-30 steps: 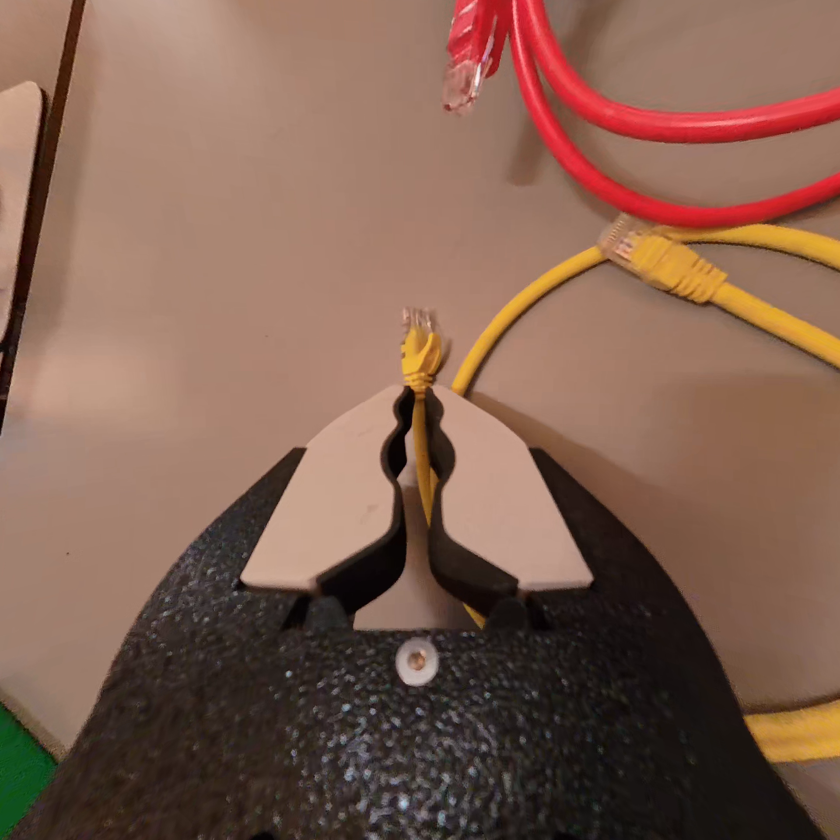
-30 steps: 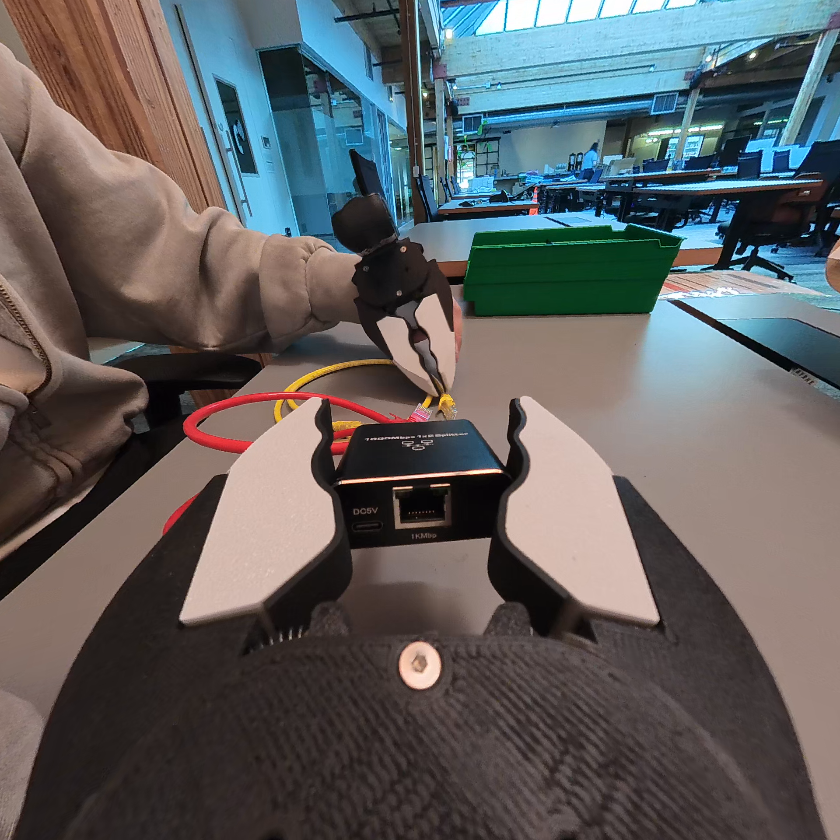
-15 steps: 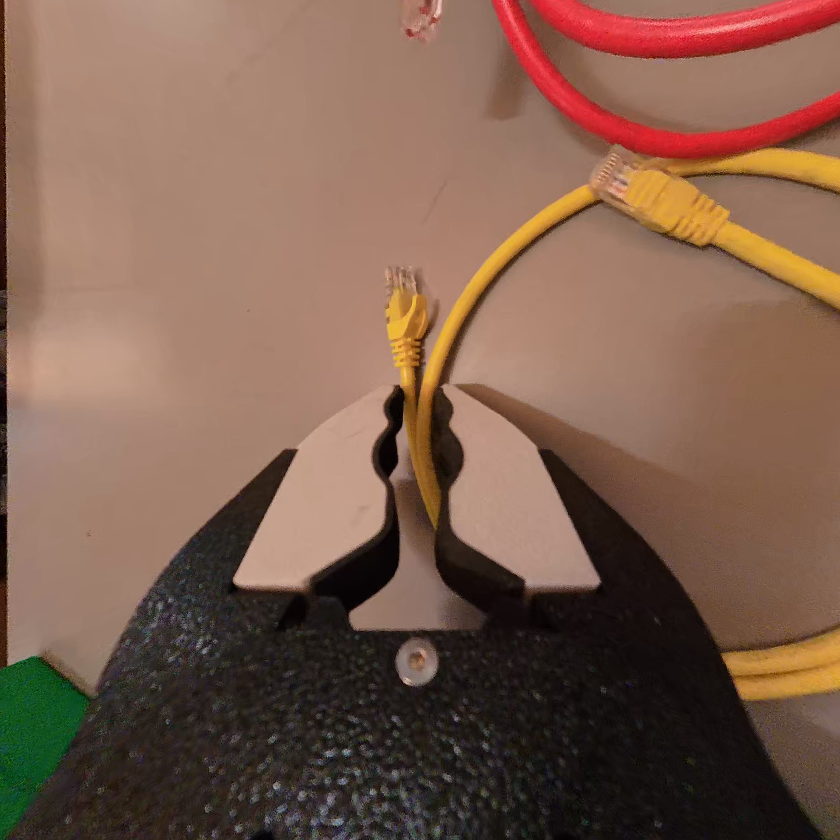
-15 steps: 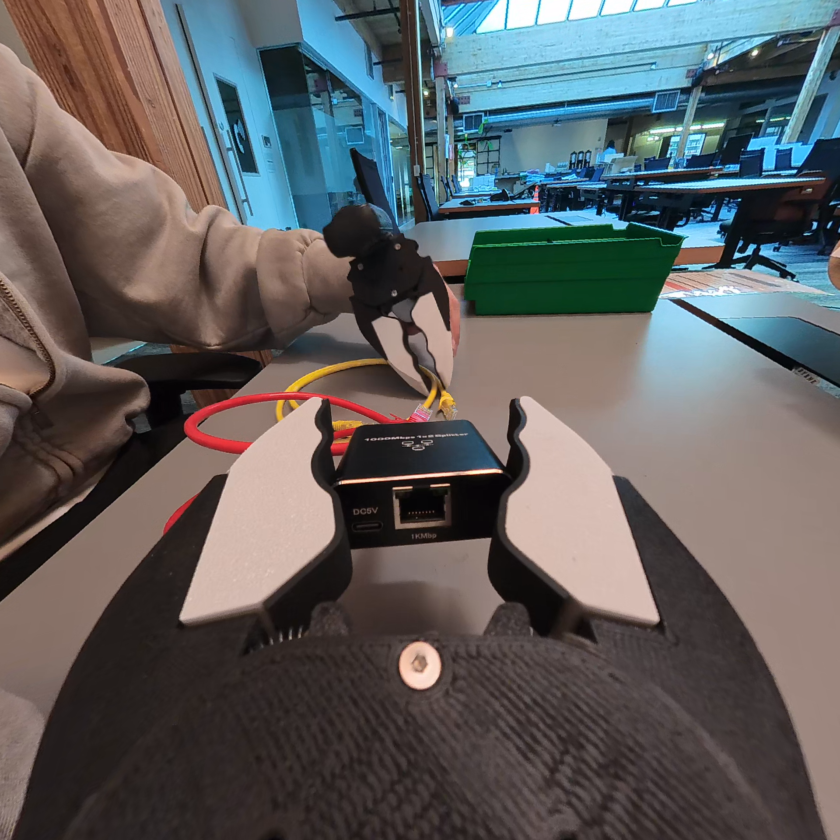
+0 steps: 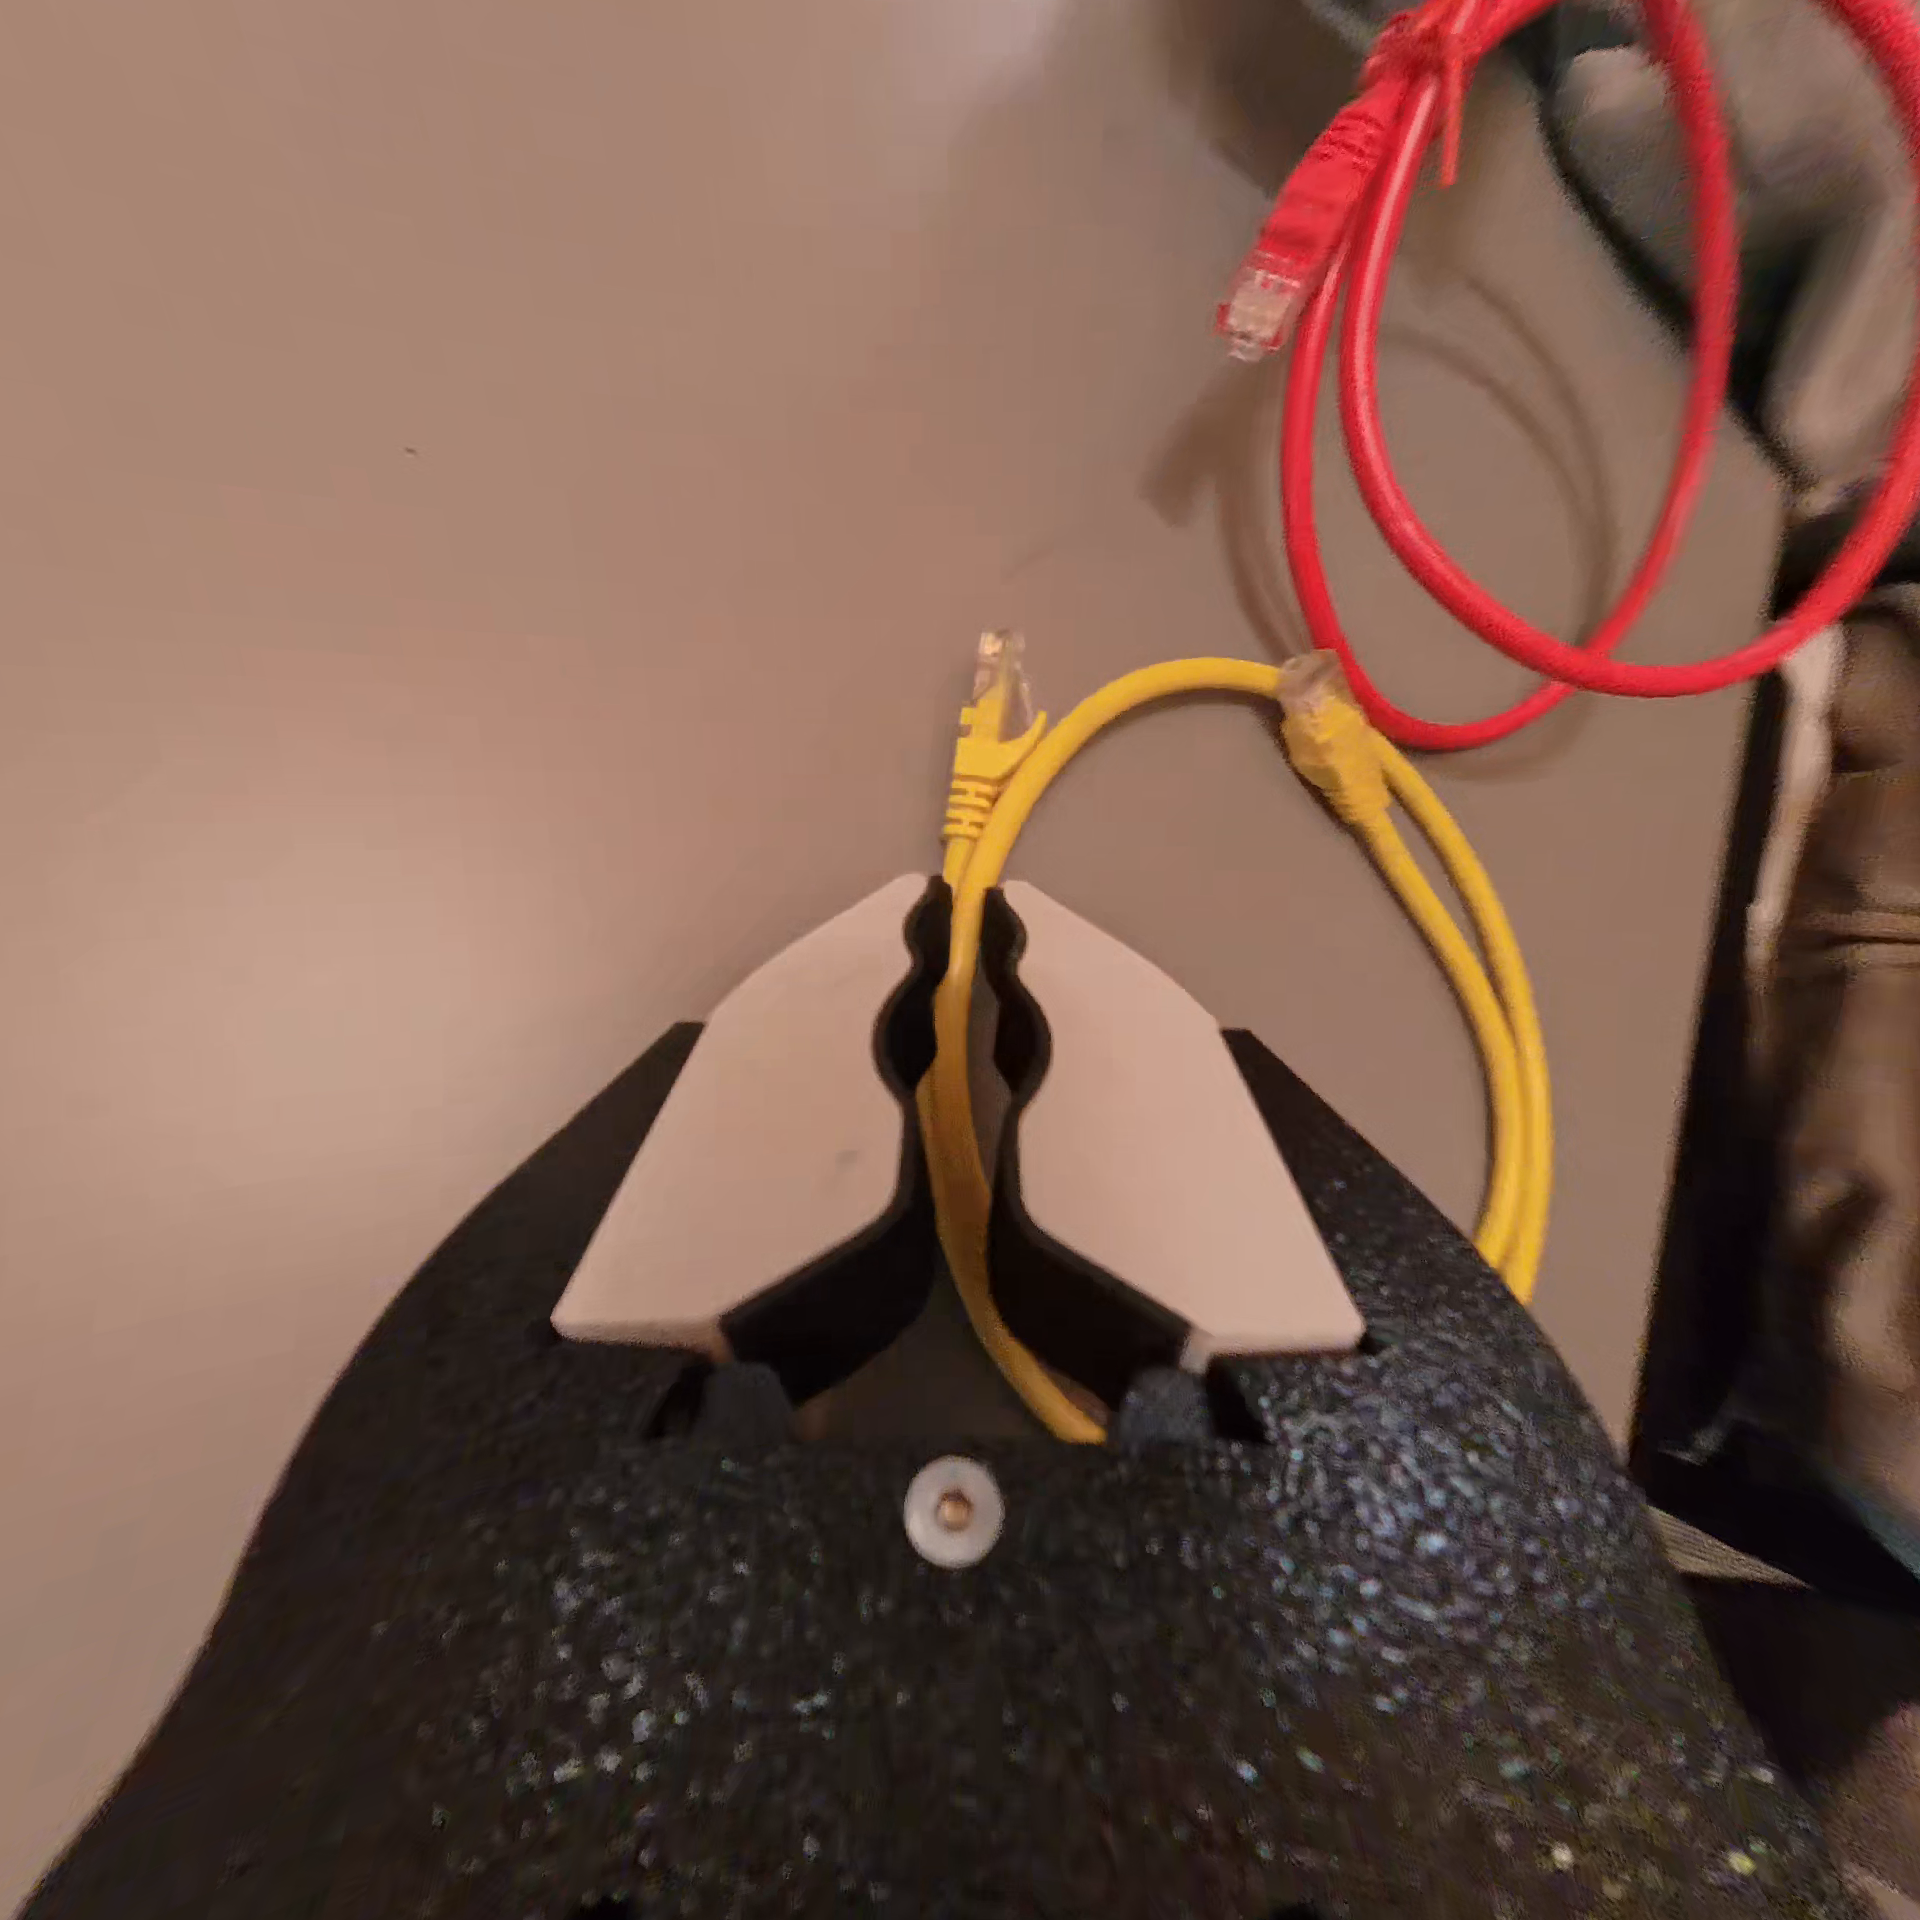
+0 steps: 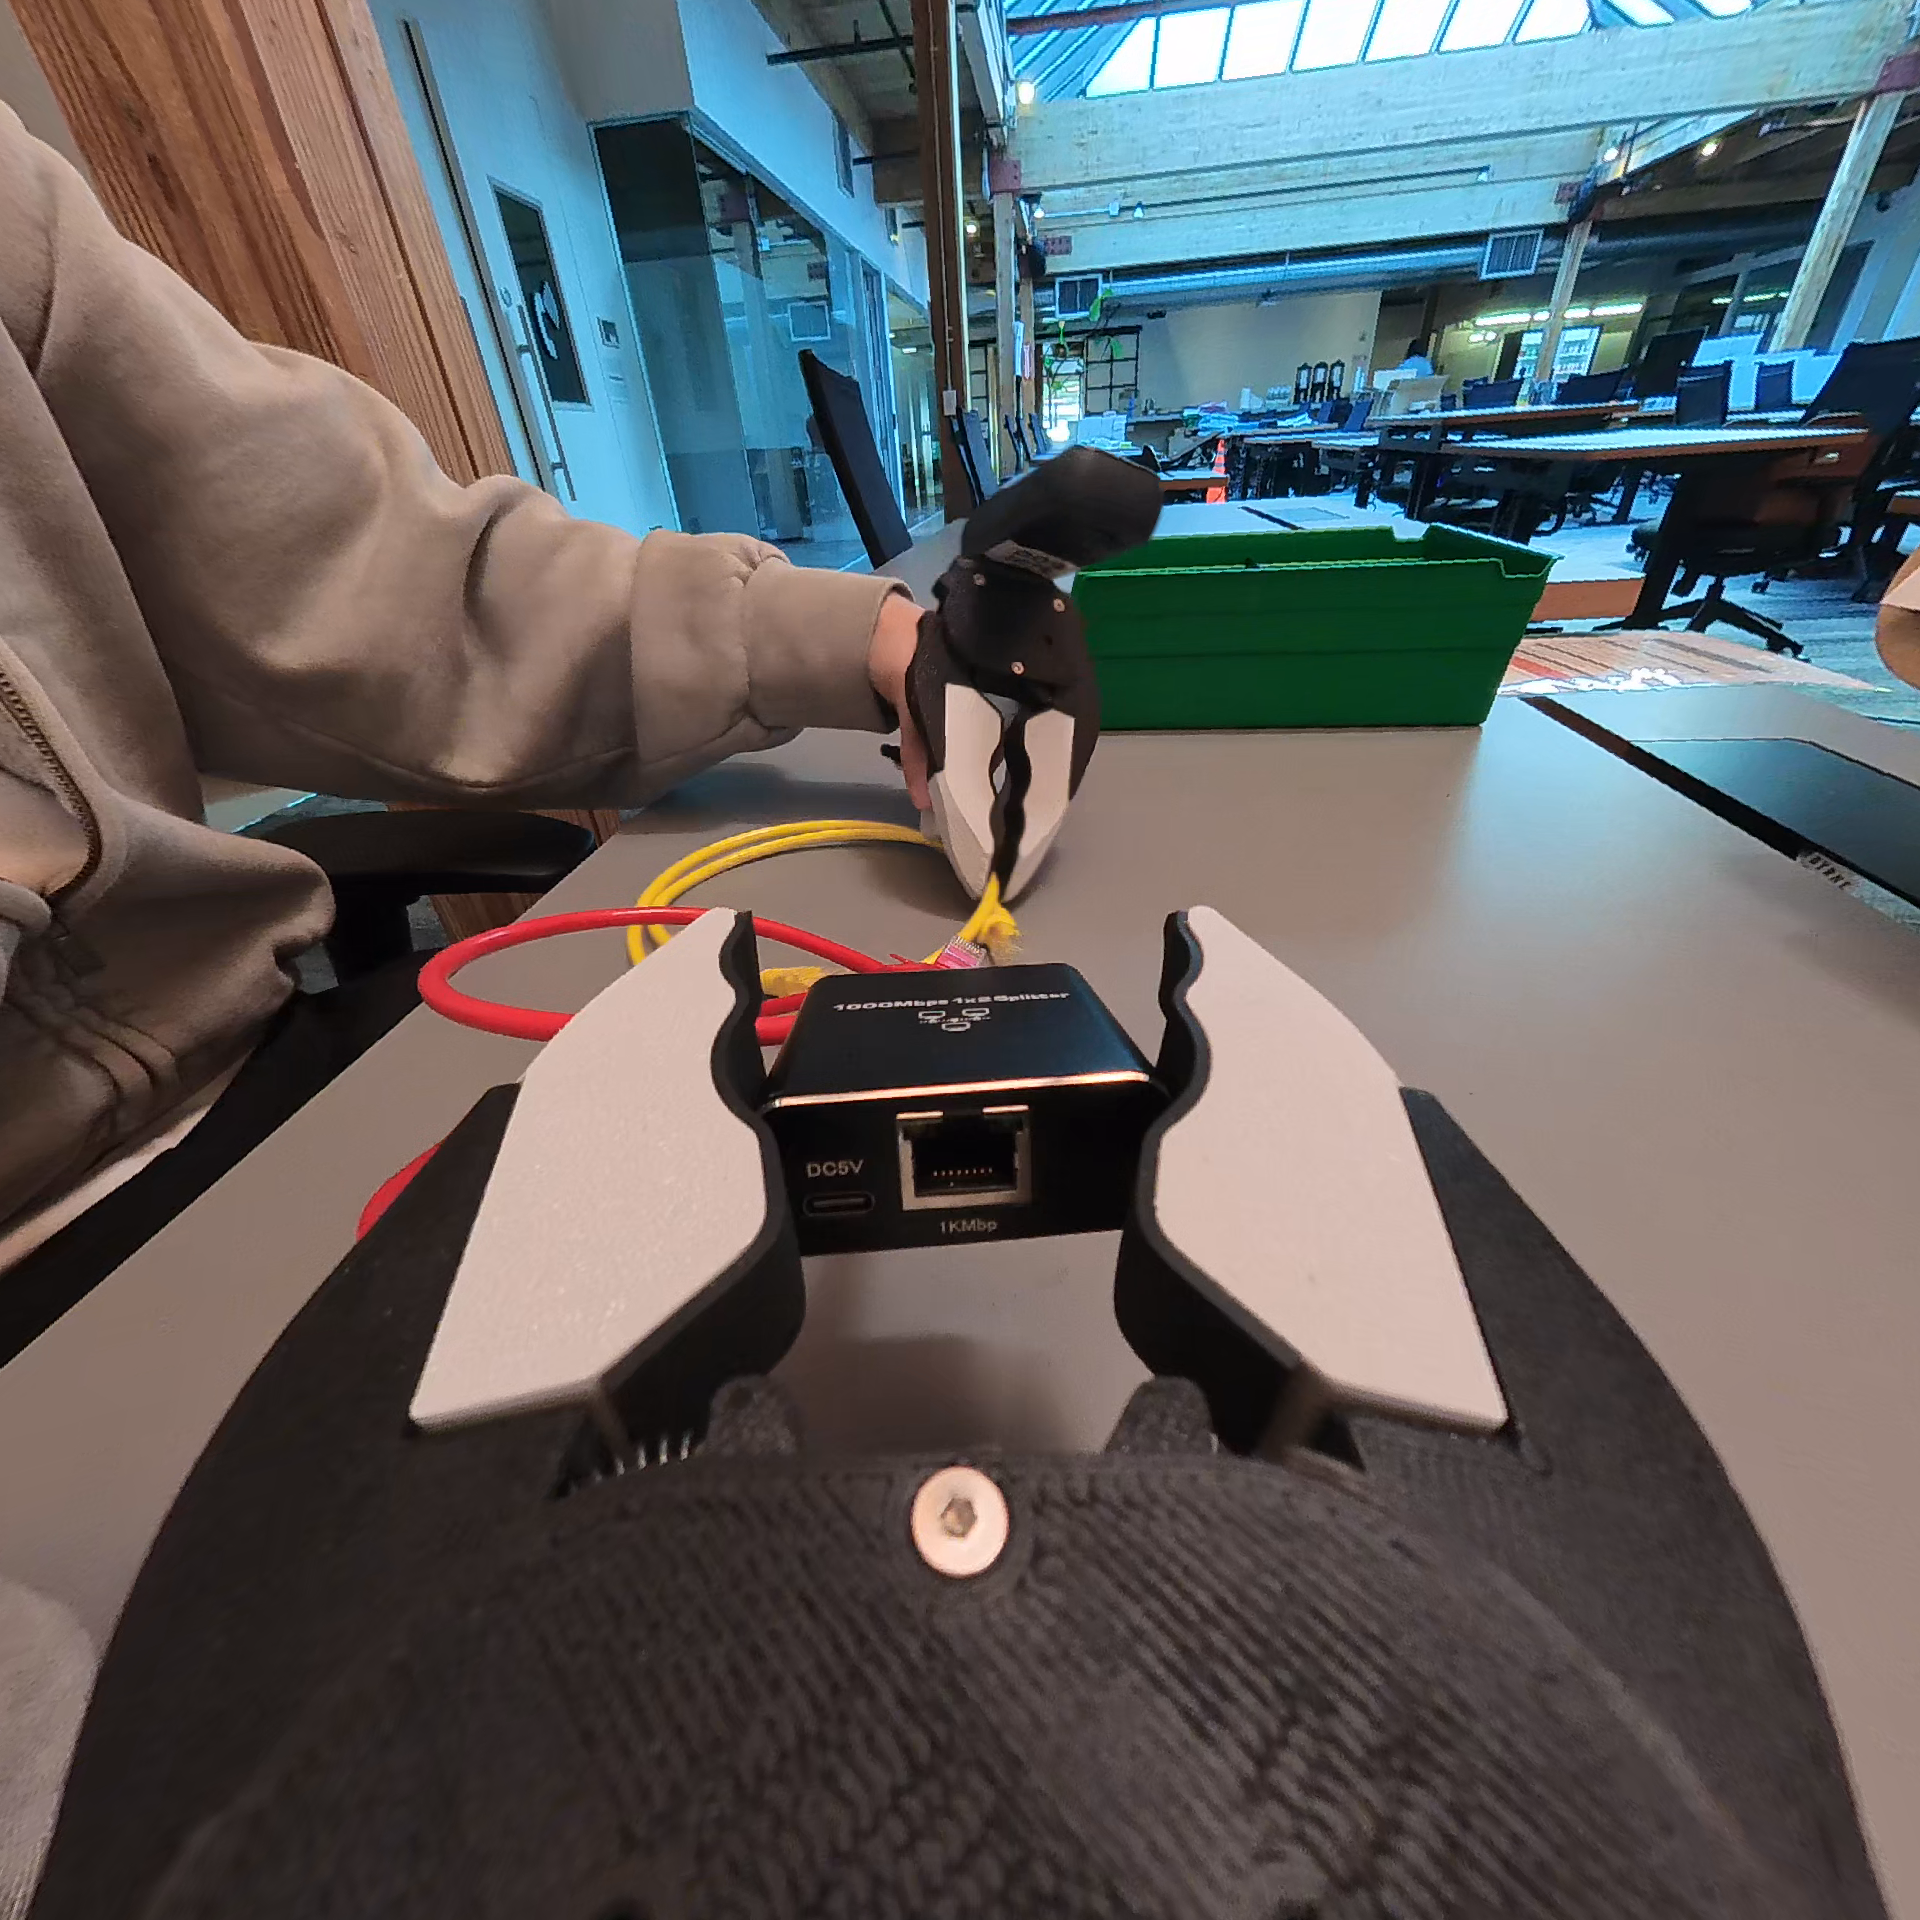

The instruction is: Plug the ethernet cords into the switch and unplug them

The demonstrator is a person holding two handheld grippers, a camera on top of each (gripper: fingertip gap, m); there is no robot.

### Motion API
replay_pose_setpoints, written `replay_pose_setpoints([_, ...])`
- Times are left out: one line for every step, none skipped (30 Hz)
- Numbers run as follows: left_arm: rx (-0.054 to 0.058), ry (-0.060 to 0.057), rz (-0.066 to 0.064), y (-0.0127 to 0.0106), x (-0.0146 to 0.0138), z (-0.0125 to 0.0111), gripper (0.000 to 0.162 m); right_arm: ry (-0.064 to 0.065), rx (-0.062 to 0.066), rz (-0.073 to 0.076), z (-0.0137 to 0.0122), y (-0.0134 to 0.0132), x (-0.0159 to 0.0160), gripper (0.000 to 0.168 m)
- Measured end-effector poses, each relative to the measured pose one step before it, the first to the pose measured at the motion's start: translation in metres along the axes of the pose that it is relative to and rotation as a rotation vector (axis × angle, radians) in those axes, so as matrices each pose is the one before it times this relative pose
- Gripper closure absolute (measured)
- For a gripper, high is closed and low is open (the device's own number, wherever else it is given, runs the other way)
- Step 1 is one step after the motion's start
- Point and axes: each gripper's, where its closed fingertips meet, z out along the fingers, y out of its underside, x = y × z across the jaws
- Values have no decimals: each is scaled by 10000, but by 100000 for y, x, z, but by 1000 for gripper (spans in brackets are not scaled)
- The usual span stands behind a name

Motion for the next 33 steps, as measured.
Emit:
replay_pose_setpoints([77,479,-207,75,420,-108,156,-13,-11,7,16,13,-3,93])
replay_pose_setpoints([163,533,-227,-74,505,-108,156,-14,-29,14,25,37,-4,93])
replay_pose_setpoints([234,584,-266,-213,550,-171,157,-13,-24,13,28,30,-3,93])
replay_pose_setpoints([276,644,-279,-277,614,-216,157,-15,-7,10,4,8,-6,93])
replay_pose_setpoints([309,696,-280,-320,663,-241,157,-7,4,1,-3,-6,-3,93])
replay_pose_setpoints([261,650,-288,-246,574,-204,157,-6,3,-2,-6,-4,-12,93])
replay_pose_setpoints([95,537,-281,-14,376,-133,157,-9,-5,-4,17,7,-18,93])
replay_pose_setpoints([-75,230,-207,223,-51,-55,157,8,-17,-5,8,23,4,93])
replay_pose_setpoints([-129,-189,-65,223,-490,-9,157,20,-31,-5,26,31,16,93])
replay_pose_setpoints([-22,-416,158,-32,-530,-8,157,-6,-29,-18,40,39,-23,93])
replay_pose_setpoints([75,-497,360,-255,-383,-54,156,-1,-21,-15,18,18,-17,93])
replay_pose_setpoints([46,-603,412,-315,-392,-135,156,8,3,-5,-6,-4,8,93])
replay_pose_setpoints([27,-535,424,-353,-208,-191,155,-4,25,7,-23,-23,9,93])
replay_pose_setpoints([128,-390,398,-520,38,-242,150,1,28,21,-33,-39,21,93])
replay_pose_setpoints([179,-282,332,-607,175,-297,145,-3,16,15,-15,-12,3,93])
replay_pose_setpoints([136,-115,263,-514,348,-343,146,2,-3,9,8,2,17,93])
replay_pose_setpoints([130,-8,219,-495,414,-353,148,-4,-15,4,11,19,-4,93])
replay_pose_setpoints([178,-130,178,-525,164,-326,149,-3,-10,4,16,2,11,93])
replay_pose_setpoints([154,-475,94,-451,-411,-236,149,-5,-5,12,6,15,5,93])
replay_pose_setpoints([-48,-826,48,-157,-1005,-100,149,-2,-4,20,8,3,18,93])
replay_pose_setpoints([-393,-971,152,348,-1247,81,148,-4,-7,15,5,8,5,93])
replay_pose_setpoints([-655,-881,359,749,-1082,229,148,-3,-3,4,5,4,-1,93])
replay_pose_setpoints([-692,-600,505,816,-583,376,148,-1,4,-1,-3,-6,7,93])
replay_pose_setpoints([-540,-344,500,584,-149,445,148,-1,8,-4,-10,-10,-11,93])
replay_pose_setpoints([-355,-218,376,264,21,435,147,3,7,-4,-3,-8,1,93])
replay_pose_setpoints([-295,-71,249,180,132,421,147,-1,5,-4,-4,-7,-5,93])
replay_pose_setpoints([-280,123,157,209,301,381,147,1,8,-7,-10,-9,-7,93])
replay_pose_setpoints([-172,189,93,96,310,303,147,1,8,-2,-16,-11,-2,93])
replay_pose_setpoints([-23,257,63,-54,396,192,146,-3,10,-1,-1,-13,-8,93])
replay_pose_setpoints([88,345,39,-179,544,47,144,0,10,-4,-15,-13,-2,93])
replay_pose_setpoints([123,218,20,-214,415,-43,144,2,6,0,-9,-9,4,93])
replay_pose_setpoints([28,55,35,-82,207,-38,144,-3,0,3,8,0,0,93])
replay_pose_setpoints([-111,56,83,137,237,32,143,-9,-4,14,1,3,7,93])
